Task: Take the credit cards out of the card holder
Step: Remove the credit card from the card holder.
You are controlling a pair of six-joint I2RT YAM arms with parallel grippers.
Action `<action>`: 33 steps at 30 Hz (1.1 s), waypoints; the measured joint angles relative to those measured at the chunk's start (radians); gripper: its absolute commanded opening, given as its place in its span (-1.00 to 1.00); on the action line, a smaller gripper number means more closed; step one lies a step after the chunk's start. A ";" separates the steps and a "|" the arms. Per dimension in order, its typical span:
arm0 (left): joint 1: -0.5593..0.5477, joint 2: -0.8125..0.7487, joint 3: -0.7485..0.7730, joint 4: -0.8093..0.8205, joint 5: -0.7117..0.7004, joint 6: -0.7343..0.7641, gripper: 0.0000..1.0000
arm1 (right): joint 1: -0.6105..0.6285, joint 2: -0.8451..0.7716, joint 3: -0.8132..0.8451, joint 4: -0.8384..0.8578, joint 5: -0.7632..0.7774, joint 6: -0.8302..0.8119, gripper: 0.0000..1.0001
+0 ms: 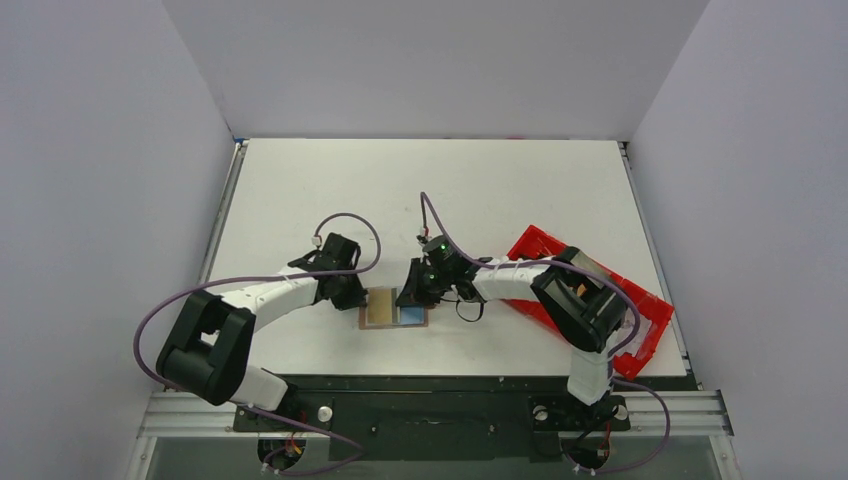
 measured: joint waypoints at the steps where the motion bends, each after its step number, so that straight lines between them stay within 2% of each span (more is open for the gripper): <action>1: 0.001 0.002 -0.001 0.007 0.006 -0.003 -1.00 | -0.004 -0.005 -0.009 0.002 0.001 -0.001 -1.00; 12: 0.006 0.011 -0.014 0.076 0.048 -0.026 -1.00 | -0.037 -0.026 -0.050 0.024 0.002 -0.005 -1.00; 33: 0.009 0.004 -0.018 0.080 0.053 -0.029 -1.00 | -0.083 -0.068 -0.078 -0.019 0.004 -0.044 -1.00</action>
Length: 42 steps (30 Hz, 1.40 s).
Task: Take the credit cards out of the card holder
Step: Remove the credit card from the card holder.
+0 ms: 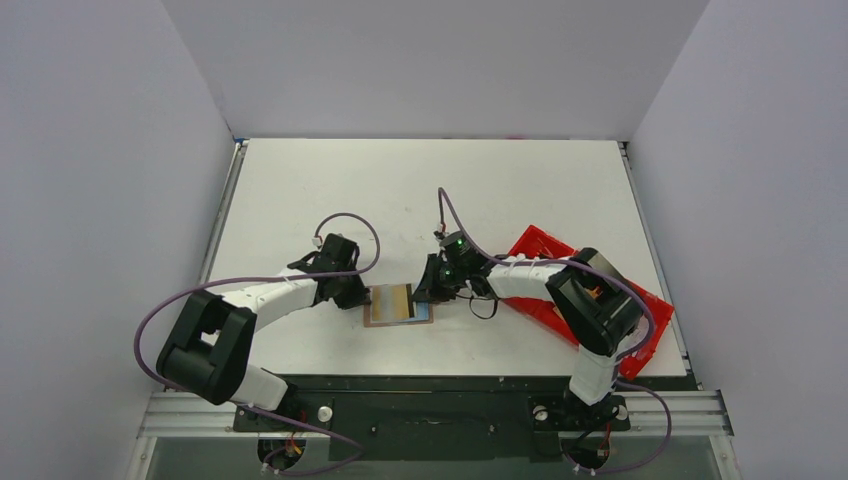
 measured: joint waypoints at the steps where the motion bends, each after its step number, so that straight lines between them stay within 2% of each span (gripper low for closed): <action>1: 0.000 -0.005 0.000 0.000 -0.001 0.000 -1.00 | -0.002 -0.005 0.000 -0.006 0.001 -0.004 -1.00; 18: -0.006 -0.031 0.033 -0.097 -0.030 0.058 -1.00 | -0.044 -0.129 -0.024 -0.096 0.039 -0.040 -1.00; 22: -0.006 -0.046 0.069 -0.172 -0.043 0.081 -0.78 | -0.049 -0.157 -0.024 -0.109 0.043 -0.042 -1.00; 24: -0.006 -0.061 0.094 -0.198 -0.044 0.090 -0.57 | -0.051 -0.167 -0.024 -0.120 0.043 -0.042 -1.00; 27: -0.006 -0.100 0.137 -0.224 -0.035 0.108 -0.36 | -0.055 -0.182 -0.024 -0.131 0.040 -0.042 -1.00; 34: 0.019 -0.172 0.177 -0.170 0.132 0.115 -0.15 | -0.076 -0.243 -0.024 -0.129 -0.031 -0.027 -1.00; 42: 0.103 -0.202 0.129 0.056 0.431 0.060 -0.01 | -0.133 -0.319 -0.026 0.003 -0.193 0.087 -1.00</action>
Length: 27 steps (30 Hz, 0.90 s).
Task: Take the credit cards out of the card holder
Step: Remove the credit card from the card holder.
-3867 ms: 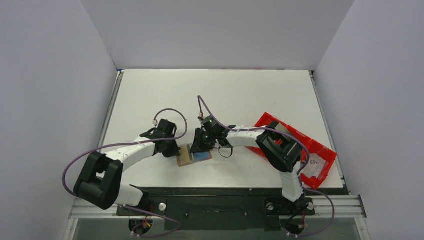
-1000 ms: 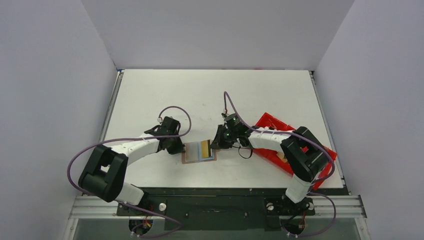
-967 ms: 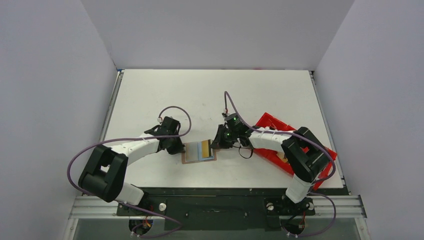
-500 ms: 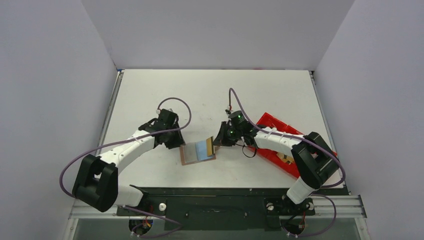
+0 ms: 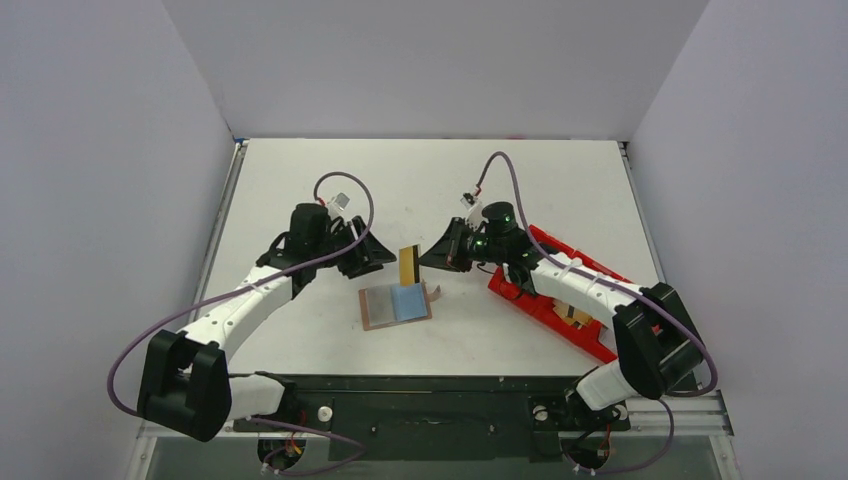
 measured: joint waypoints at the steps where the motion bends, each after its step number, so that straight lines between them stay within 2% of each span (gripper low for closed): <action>1: 0.006 -0.004 -0.006 0.030 0.032 -0.010 0.00 | -0.006 -0.007 -0.001 0.022 -0.018 0.018 -1.00; 7: 0.024 -0.012 -0.026 0.223 0.179 -0.093 0.01 | -0.027 -0.019 -0.015 0.170 -0.100 0.139 -1.00; 11: 0.026 -0.013 -0.034 0.320 0.233 -0.144 -0.15 | -0.028 -0.019 -0.029 0.235 -0.128 0.193 -1.00; 13: 0.028 -0.013 -0.042 0.352 0.253 -0.163 -0.31 | -0.028 -0.019 -0.035 0.260 -0.140 0.219 -1.00; 15: 0.030 -0.013 -0.053 0.379 0.270 -0.185 -0.61 | -0.028 -0.019 -0.040 0.288 -0.150 0.240 -1.00; 16: 0.030 -0.012 -0.058 0.393 0.276 -0.196 -0.86 | -0.028 -0.019 -0.040 0.299 -0.154 0.250 -1.00; 17: 0.030 -0.012 -0.064 0.407 0.281 -0.207 -0.95 | -0.028 -0.019 -0.041 0.307 -0.158 0.256 -1.00; 18: 0.030 -0.012 -0.068 0.416 0.285 -0.219 -1.00 | -0.028 -0.019 -0.041 0.314 -0.163 0.261 -0.85; 19: 0.034 -0.012 -0.071 0.436 0.294 -0.233 -1.00 | -0.028 -0.019 -0.044 0.313 -0.163 0.262 -0.59; 21: 0.035 -0.012 -0.071 0.478 0.309 -0.253 -1.00 | -0.029 -0.017 -0.053 0.313 -0.163 0.274 -0.29; 24: 0.034 -0.012 -0.090 0.531 0.316 -0.295 -1.00 | -0.029 -0.017 -0.057 0.335 -0.166 0.288 -0.17; 27: 0.034 -0.010 -0.113 0.584 0.318 -0.345 -1.00 | -0.027 -0.017 -0.057 0.358 -0.166 0.295 -0.24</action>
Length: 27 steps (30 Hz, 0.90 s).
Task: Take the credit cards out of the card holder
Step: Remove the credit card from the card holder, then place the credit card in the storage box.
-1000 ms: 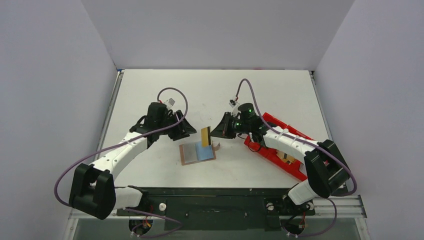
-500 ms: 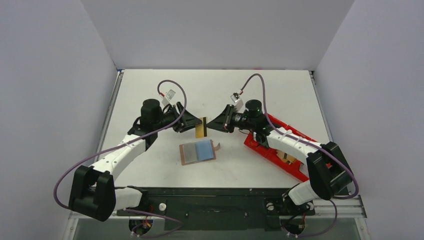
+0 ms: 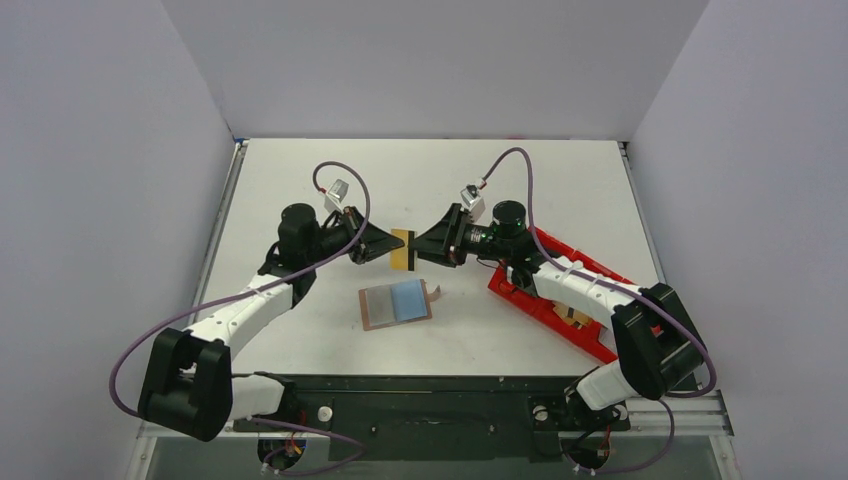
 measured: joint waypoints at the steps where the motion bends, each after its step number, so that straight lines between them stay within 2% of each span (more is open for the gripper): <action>1: 0.000 0.003 -0.006 0.021 0.001 -0.021 -1.00 | 0.000 0.000 0.000 0.006 0.000 0.002 -0.25; 5: 0.000 0.021 -0.009 0.079 0.002 -0.072 -1.00 | 0.002 0.000 -0.002 0.035 0.000 0.019 -0.32; 11: 0.000 0.042 -0.009 0.148 0.002 -0.126 -1.00 | 0.014 0.000 -0.005 0.060 0.000 0.036 -0.59; 13: 0.000 0.047 -0.009 0.161 0.004 -0.134 -1.00 | 0.014 0.000 -0.005 0.067 0.000 0.043 -0.95; 14: 0.000 0.049 -0.009 0.166 0.006 -0.134 -1.00 | 0.014 0.000 -0.005 0.068 0.000 0.043 -1.00; 17: 0.000 0.057 -0.009 0.178 0.012 -0.138 -1.00 | 0.014 -0.001 -0.008 0.072 0.000 0.049 -1.00; 19: 0.000 0.064 -0.009 0.180 0.018 -0.140 -0.79 | 0.014 -0.005 -0.011 0.068 0.002 0.044 -1.00; 22: -0.003 0.064 -0.009 0.170 0.024 -0.127 -0.62 | 0.014 -0.018 -0.013 0.048 0.011 0.021 -1.00; 25: -0.006 0.064 -0.009 0.150 0.028 -0.112 -0.36 | 0.015 -0.045 -0.013 -0.009 0.029 -0.021 -1.00; 27: -0.006 0.064 -0.008 0.132 0.028 -0.096 -0.29 | 0.015 -0.063 -0.013 -0.060 0.048 -0.054 -1.00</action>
